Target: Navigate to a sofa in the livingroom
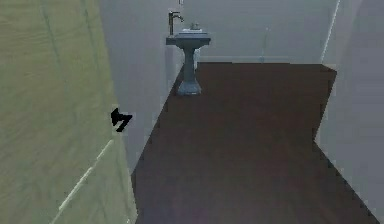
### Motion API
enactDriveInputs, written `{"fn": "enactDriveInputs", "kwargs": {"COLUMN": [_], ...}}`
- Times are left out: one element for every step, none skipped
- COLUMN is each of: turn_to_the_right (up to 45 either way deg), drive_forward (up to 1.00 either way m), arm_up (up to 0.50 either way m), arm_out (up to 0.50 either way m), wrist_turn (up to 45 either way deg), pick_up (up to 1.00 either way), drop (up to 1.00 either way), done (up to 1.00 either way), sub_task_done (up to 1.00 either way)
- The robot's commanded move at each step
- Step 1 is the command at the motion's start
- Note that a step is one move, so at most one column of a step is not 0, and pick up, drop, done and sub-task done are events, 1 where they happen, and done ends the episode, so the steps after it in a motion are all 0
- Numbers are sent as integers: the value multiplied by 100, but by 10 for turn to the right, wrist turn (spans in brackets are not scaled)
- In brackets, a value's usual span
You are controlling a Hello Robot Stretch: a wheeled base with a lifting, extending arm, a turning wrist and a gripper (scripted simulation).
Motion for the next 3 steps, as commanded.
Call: {"fn": "enactDriveInputs", "kwargs": {"turn_to_the_right": [0, 270, 0], "drive_forward": [25, 0, 100], "arm_up": [0, 0, 0], "arm_out": [0, 0, 0], "wrist_turn": [0, 0, 0], "pick_up": [0, 0, 0], "drop": [0, 0, 0], "done": [0, 0, 0], "sub_task_done": [0, 0, 0]}}
